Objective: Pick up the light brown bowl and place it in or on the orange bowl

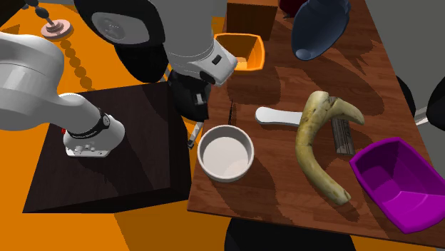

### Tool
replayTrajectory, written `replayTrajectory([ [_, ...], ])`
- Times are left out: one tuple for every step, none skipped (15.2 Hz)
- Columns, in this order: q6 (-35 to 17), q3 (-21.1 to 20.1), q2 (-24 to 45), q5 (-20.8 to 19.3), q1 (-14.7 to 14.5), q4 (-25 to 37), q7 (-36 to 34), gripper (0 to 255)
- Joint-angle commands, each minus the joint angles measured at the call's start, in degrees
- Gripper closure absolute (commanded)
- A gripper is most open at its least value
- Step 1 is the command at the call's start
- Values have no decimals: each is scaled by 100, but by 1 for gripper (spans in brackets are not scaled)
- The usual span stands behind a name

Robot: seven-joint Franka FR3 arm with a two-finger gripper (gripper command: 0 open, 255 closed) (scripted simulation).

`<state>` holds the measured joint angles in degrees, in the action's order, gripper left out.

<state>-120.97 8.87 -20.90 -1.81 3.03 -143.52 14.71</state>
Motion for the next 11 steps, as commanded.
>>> replayTrajectory([
  [-342, 82, 399, -12, 22, 88, 113, 0],
  [-522, 121, 608, -8, 30, 126, 168, 0],
  [-698, 157, 822, 3, 37, 172, 225, 0],
  [-868, 192, 1039, 19, 44, 226, 285, 0],
  [-1034, 225, 1260, 41, 52, 289, 346, 0],
  [-1193, 255, 1482, 69, 61, 360, 410, 0],
  [-1239, 262, 1550, 79, 65, 383, 430, 0],
  [-1322, 264, 1603, 92, 64, 353, 440, 0],
  [-1405, 266, 1659, 106, 63, 324, 451, 0],
  [-1488, 267, 1715, 121, 61, 297, 462, 0],
  [-1571, 269, 1773, 137, 60, 271, 474, 0],
])
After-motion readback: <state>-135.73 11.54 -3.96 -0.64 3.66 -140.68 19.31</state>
